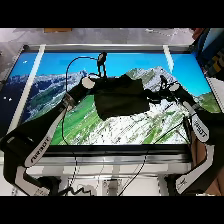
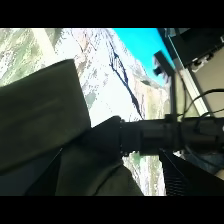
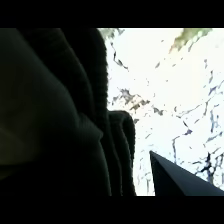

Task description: Fold the clothes and pants, and hang the long-sleeved shirts on hangers.

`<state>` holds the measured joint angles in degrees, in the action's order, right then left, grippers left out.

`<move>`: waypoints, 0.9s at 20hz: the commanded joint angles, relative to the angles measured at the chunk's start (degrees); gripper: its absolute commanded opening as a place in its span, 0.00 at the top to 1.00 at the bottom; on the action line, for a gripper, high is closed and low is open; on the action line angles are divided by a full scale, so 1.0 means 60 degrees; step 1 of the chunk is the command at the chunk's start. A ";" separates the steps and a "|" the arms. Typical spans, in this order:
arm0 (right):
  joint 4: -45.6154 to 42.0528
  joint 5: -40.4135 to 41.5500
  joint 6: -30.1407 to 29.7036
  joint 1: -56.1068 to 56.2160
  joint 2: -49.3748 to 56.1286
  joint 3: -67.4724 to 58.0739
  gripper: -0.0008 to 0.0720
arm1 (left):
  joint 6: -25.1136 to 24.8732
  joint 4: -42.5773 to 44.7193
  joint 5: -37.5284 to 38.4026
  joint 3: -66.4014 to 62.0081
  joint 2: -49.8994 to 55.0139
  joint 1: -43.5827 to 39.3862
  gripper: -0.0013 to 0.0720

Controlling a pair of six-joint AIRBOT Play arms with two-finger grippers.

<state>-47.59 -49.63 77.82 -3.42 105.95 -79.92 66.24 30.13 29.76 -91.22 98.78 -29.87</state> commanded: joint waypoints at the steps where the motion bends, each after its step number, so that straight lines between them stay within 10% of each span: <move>1: 0.0619 -0.1654 0.0193 0.0007 0.0499 0.0007 0.12 | -0.0007 0.0004 0.0011 -0.0004 -0.0004 0.0015 0.01; 9: 0.3319 -0.0798 -0.0918 0.1424 0.0900 0.0007 0.15 | -0.0044 0.1472 0.0015 -0.0004 -0.0007 0.0022 0.01; 11: 0.3752 -0.0321 -0.0918 0.1836 0.0900 0.0007 0.62 | -0.0040 0.2160 0.0055 -0.0004 -0.0018 0.0117 0.01; 13: 0.4182 -0.0182 -0.1111 0.2251 0.0900 0.0007 0.88 | -0.0040 0.2714 0.0270 -0.0004 -0.0102 0.0353 0.02; 18: 0.4725 -0.0117 -0.2167 0.2324 0.0466 -0.0095 0.93 | -0.0222 0.3158 0.1064 -0.0004 -0.1042 0.1526 0.02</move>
<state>-22.35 -51.11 67.79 10.37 110.30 -80.01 65.73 46.46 33.45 -91.22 95.46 -24.29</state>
